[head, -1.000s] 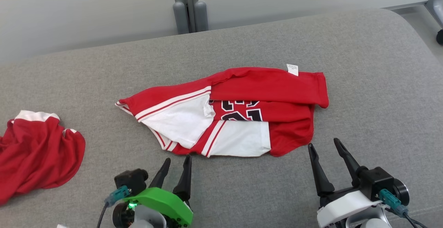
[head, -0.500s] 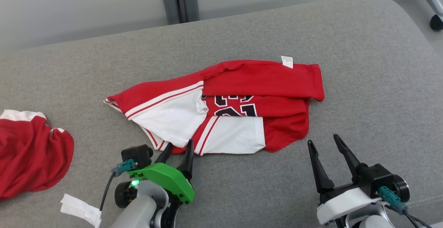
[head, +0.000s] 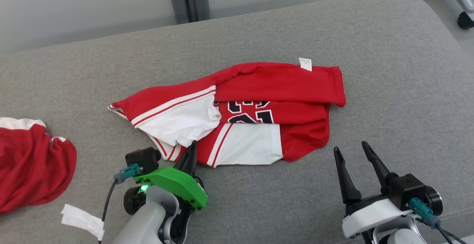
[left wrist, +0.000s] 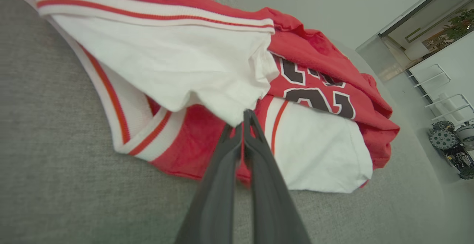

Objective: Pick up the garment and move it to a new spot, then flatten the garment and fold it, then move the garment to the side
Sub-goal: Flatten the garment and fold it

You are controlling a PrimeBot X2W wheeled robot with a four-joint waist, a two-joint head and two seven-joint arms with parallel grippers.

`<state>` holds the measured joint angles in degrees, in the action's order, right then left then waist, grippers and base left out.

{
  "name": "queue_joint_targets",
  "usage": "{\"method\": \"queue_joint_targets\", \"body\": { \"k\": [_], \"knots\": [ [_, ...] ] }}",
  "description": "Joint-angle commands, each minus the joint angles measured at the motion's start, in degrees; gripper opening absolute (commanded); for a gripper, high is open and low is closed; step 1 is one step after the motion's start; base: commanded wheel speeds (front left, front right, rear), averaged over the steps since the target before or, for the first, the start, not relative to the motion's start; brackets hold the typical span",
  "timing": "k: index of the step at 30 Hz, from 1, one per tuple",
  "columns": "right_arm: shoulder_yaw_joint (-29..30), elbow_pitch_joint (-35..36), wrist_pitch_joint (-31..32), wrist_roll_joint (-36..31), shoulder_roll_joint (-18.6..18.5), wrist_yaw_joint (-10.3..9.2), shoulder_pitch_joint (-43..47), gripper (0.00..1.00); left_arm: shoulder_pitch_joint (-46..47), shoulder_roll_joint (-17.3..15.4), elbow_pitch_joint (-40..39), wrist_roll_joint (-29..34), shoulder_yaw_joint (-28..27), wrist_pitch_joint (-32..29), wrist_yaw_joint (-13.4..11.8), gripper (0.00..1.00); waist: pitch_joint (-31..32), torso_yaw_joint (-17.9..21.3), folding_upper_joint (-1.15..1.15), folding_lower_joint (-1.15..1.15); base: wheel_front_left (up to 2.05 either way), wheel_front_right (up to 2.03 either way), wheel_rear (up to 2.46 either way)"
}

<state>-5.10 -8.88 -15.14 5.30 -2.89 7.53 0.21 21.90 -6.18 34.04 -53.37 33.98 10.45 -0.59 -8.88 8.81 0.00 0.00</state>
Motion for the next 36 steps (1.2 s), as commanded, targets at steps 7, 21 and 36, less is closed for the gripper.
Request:
{"method": "queue_joint_targets", "body": {
  "k": [7, 21, 36],
  "knots": [
    [-0.3, 0.0, 0.0, -0.1, -0.1, -0.08, -0.5, 1.00, -1.5, -2.7, -5.7, 0.2, -0.5, 0.1, -0.9, 0.00, 0.4, -1.9, 0.00, 0.00, 0.00, 0.00, 0.00],
    [1.9, -1.1, 0.0, 0.8, -2.0, -0.08, -5.9, 1.00, -9.5, -11.8, -23.3, 2.8, -2.7, 0.5, -7.7, 0.00, -1.4, -4.5, 0.00, 0.00, 0.00, 0.00, 0.00],
    [2.3, -3.4, 0.0, 0.8, -1.9, -0.08, -8.0, 1.00, -12.8, -8.8, -17.1, 0.3, 4.8, -6.0, -2.5, 0.00, -2.8, -7.1, 0.00, 0.00, 0.00, 0.00, 0.00]
  ]
}}
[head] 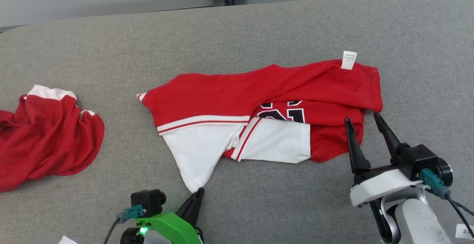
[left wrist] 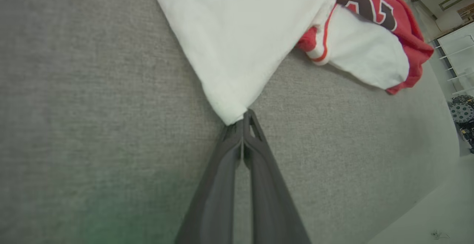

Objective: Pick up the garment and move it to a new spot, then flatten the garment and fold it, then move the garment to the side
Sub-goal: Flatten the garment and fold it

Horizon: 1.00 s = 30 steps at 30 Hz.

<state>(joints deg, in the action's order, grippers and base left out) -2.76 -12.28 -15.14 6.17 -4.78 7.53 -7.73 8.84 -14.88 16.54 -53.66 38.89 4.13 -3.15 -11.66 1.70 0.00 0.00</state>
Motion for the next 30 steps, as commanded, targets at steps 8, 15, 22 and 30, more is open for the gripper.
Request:
{"method": "queue_joint_targets", "body": {
  "k": [8, 15, 22, 30],
  "knots": [
    [-0.7, 0.1, 0.0, 0.1, 0.1, -0.08, 1.1, 1.00, 0.6, 1.8, 4.7, 3.4, 0.9, 3.9, -2.4, 1.00, 0.1, 0.4, 0.00, 0.00, 0.00, 0.00, 0.00],
    [-0.3, 0.4, 0.0, -0.3, -0.2, -0.08, 1.7, 1.00, -3.2, 0.9, -0.1, 1.6, -1.9, 4.2, -8.1, 1.00, 0.1, 1.1, 0.00, 0.00, 0.00, 0.00, 0.00],
    [-0.6, 0.3, 0.0, -0.7, -0.2, -0.08, 2.0, 1.00, -4.2, 0.3, -2.9, 0.3, -3.8, 4.5, -9.5, 1.00, 0.0, 1.6, 0.00, 0.00, 0.00, 0.00, 0.00],
    [-0.6, 0.4, 0.0, -0.7, -0.4, -0.08, 2.2, 1.00, -2.4, 0.5, -2.5, 1.1, -3.2, 4.1, -9.9, 0.46, -0.3, 2.0, 0.00, 0.00, 0.00, 0.00, 0.00]
  ]
}}
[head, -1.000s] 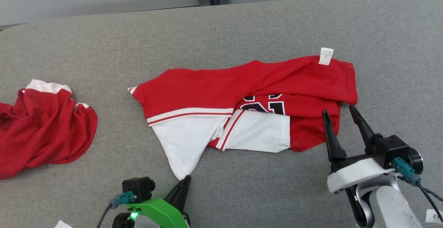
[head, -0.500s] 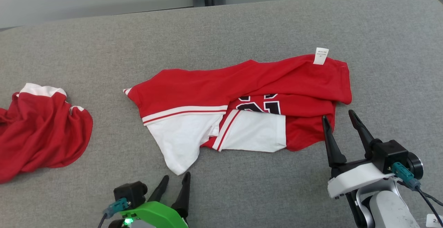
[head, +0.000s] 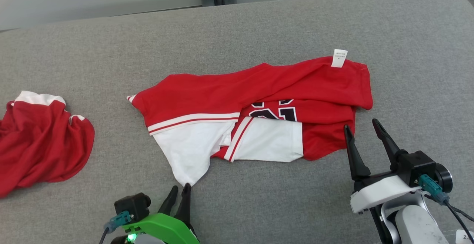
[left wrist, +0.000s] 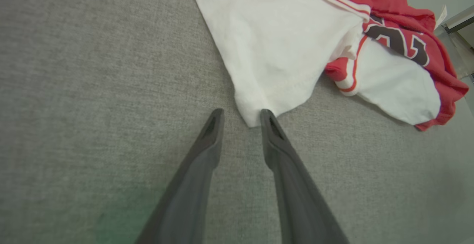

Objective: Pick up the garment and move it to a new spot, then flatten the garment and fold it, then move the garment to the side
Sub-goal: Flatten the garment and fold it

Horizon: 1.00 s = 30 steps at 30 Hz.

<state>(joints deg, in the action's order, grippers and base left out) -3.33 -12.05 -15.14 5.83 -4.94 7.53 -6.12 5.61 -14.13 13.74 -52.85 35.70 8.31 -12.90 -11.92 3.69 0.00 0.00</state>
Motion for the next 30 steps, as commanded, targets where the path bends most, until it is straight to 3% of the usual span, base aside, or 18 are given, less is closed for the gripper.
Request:
{"method": "queue_joint_targets", "body": {
  "k": [1, 9, 10, 11, 17, 25, 30],
  "knots": [
    [0.0, 0.3, 0.0, -0.3, -0.3, -0.08, 0.5, 1.00, 1.2, 0.0, 0.6, 0.4, 0.1, -0.1, -0.1, 0.43, -0.3, 0.1, 0.00, 0.00, 0.00, 0.00, 0.00],
    [0.0, 0.5, 0.0, -0.3, -1.1, -0.08, 0.3, 1.00, 4.8, 1.5, 5.4, 1.3, 1.3, -0.8, 1.2, 0.37, -1.3, 0.4, 0.00, 0.00, 0.00, 0.00, 0.00],
    [0.0, 0.5, 0.0, -0.3, -1.2, -0.08, 0.4, 1.00, 5.2, 1.6, 6.3, 1.4, 1.6, -0.9, 1.4, 0.13, -1.3, 0.4, 0.00, 0.00, 0.00, 0.00, 0.00],
    [-0.1, 0.4, 0.0, -0.3, -1.3, -0.08, 0.5, 1.00, 5.5, 1.6, 7.1, 1.6, 1.9, -1.0, 1.7, 0.00, -1.3, 0.5, 0.00, 0.00, 0.00, 0.00, 0.00],
    [0.8, 0.7, 0.0, -0.4, -1.7, -0.08, 1.3, 1.00, 4.9, 0.7, 8.0, 2.6, 1.9, 1.2, 1.7, 0.00, -0.6, 0.3, 0.00, 0.00, 0.00, 0.00, 0.00],
    [5.8, -1.0, 0.0, 5.6, -1.6, -0.08, -0.1, 1.00, 1.2, -4.5, -2.3, 2.5, -2.5, 3.9, -1.2, 0.00, -0.5, -2.4, 0.00, 0.00, 0.00, 0.00, 0.00],
    [6.2, -5.0, 0.0, 10.9, -5.8, -0.08, -5.0, 1.00, 0.8, -8.0, -7.8, 2.2, -4.9, 2.7, -3.4, 0.00, -1.8, -3.2, 0.00, 0.00, 0.00, 0.00, 0.00]
  ]
}}
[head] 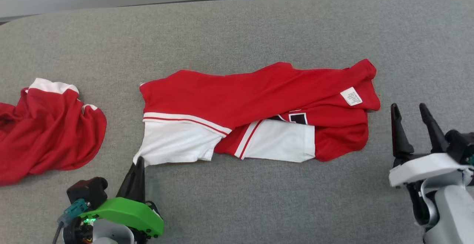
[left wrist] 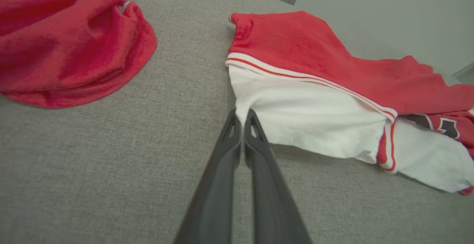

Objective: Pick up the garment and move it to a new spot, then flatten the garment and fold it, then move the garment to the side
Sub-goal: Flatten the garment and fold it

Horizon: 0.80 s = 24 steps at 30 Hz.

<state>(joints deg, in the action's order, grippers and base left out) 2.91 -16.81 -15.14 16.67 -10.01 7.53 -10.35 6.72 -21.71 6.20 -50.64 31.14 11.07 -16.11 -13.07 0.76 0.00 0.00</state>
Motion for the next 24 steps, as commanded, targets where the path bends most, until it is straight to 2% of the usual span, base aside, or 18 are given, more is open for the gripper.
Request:
{"method": "queue_joint_targets", "body": {
  "k": [1, 10, 14, 20, 21, 22, 24],
  "knots": [
    [-0.7, -1.1, 0.0, 0.4, -1.7, -0.08, -2.0, 1.00, -0.3, -0.8, -0.9, -0.1, -0.6, -0.4, -0.4, 0.00, -0.9, -0.4, 0.00, 0.00, 0.00, 0.00, 0.00],
    [-16.6, -13.9, 0.9, 4.7, -14.7, -0.08, -15.0, 1.00, 1.4, -3.1, -4.4, 0.5, -1.2, -2.2, -1.8, 0.00, -4.2, -1.3, 0.00, 0.00, 0.00, 0.00, 0.00],
    [-24.2, -18.2, 1.3, 5.6, -18.3, -0.08, -20.3, 1.00, 2.6, -3.1, -4.7, 0.8, -0.8, -2.7, -1.5, 0.00, -5.4, -2.1, 0.00, 0.00, 0.00, 0.00, 0.00],
    [-31.9, -23.0, 0.7, 8.4, -20.5, -0.08, -25.8, 1.00, 4.2, -2.8, -4.7, 1.3, -0.1, -3.3, -1.1, 0.00, -6.8, -3.5, 0.00, 0.00, 0.00, 0.00, 0.00],
    [-32.7, -23.7, 0.5, 9.1, -20.6, -0.08, -26.6, 0.90, 4.4, -2.7, -4.6, 1.3, 0.0, -3.4, -1.0, 0.00, -6.9, -3.6, 0.00, 0.00, 0.00, 0.00, 0.00],
    [-33.6, -24.2, 0.4, 9.8, -20.7, -0.08, -27.0, 0.56, 4.5, -2.6, -4.5, 1.3, 0.1, -3.4, -1.0, 0.00, -7.0, -3.7, 0.00, 0.00, 0.00, 0.00, 0.00],
    [-35.2, -25.2, 0.3, 10.9, -20.9, -0.08, -27.9, 0.29, 4.8, -2.4, -4.4, 1.4, 0.3, -3.6, -1.0, 0.00, -7.1, -3.9, 0.00, 0.00, 0.00, 0.00, 0.00]
  ]
}}
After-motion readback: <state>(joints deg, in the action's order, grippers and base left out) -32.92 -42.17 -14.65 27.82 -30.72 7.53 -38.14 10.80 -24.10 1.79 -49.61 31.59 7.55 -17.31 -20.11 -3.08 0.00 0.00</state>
